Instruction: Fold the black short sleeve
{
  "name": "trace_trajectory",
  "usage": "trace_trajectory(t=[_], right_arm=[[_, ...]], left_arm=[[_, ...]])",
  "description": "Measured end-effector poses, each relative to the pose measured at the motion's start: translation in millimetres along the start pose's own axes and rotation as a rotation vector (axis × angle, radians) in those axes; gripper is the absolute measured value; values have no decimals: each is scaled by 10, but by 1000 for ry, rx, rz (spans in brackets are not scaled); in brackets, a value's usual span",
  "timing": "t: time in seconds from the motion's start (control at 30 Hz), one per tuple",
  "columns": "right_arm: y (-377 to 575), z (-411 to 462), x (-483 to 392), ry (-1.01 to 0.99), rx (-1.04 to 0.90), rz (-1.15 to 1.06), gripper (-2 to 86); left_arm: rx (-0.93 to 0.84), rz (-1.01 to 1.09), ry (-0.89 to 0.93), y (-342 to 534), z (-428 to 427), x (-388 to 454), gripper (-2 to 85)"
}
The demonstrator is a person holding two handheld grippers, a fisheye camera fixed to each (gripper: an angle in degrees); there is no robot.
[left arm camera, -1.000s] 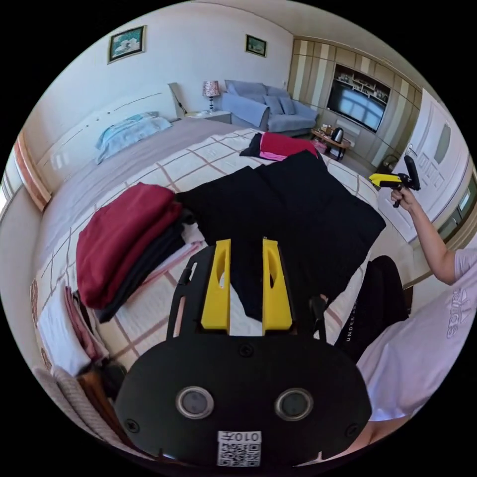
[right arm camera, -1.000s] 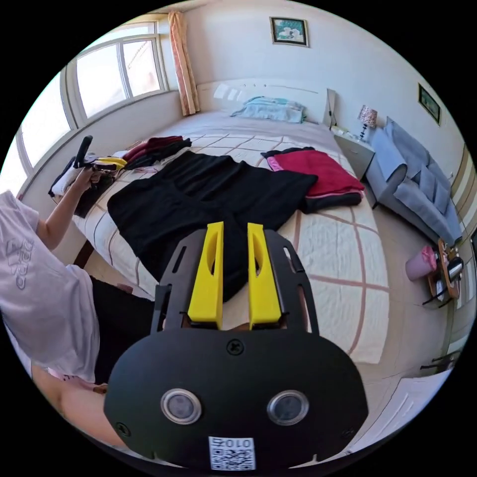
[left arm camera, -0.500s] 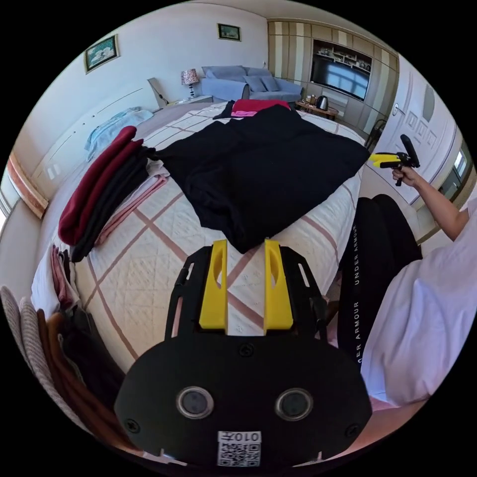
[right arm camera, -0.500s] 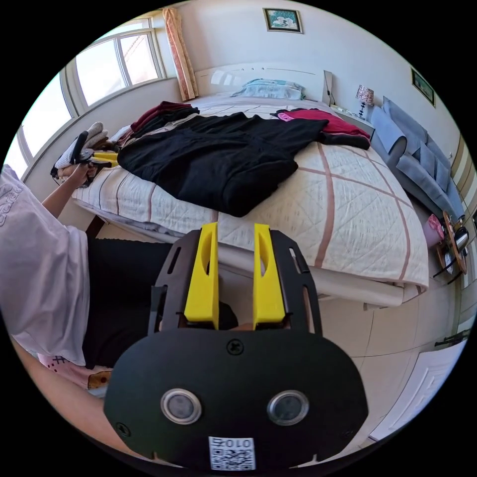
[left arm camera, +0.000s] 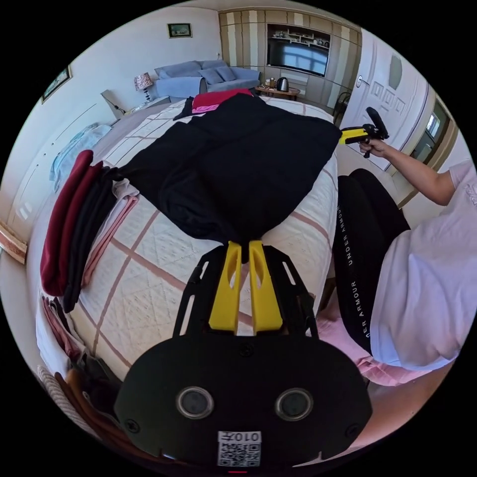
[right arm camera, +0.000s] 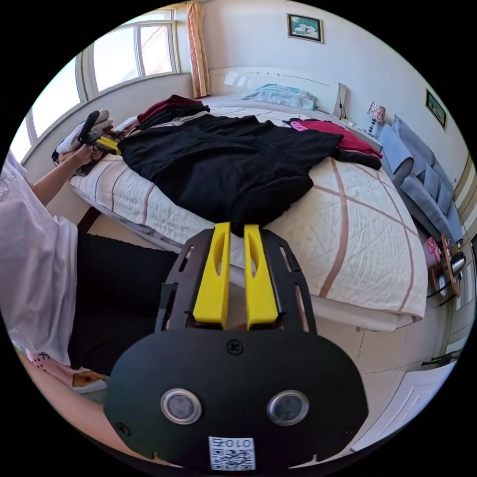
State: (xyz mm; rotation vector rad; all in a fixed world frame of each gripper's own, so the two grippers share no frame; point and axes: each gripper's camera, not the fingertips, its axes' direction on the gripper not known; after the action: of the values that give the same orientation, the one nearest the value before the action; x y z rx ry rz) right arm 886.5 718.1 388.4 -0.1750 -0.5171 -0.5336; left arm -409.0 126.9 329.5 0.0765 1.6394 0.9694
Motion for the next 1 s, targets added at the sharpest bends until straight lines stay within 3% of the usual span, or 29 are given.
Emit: trace_trajectory(t=[0.27,0.43,0.63,0.73,0.87,1.0], right_arm=[[-168,-455,102,-109,-100,-119,38],[-98,-101,168,-205,-257,-113,38],[-82,-80,255,-208,-218,-51,48],[-71,-243,333,-167,-218,-22,60],[-254,-696,447,-27,-36,33,64],[-908,-622,416,35,28,-26,66]], left_arm=[[-27,-78,124,92,-441,-365,8],[-81,-172,202,256,-67,-388,10],[35,-271,270,366,19,-529,31],[1,-284,190,328,-151,-531,44],[85,-348,-31,60,-645,-568,52],[119,-245,-101,-582,-586,-621,55]])
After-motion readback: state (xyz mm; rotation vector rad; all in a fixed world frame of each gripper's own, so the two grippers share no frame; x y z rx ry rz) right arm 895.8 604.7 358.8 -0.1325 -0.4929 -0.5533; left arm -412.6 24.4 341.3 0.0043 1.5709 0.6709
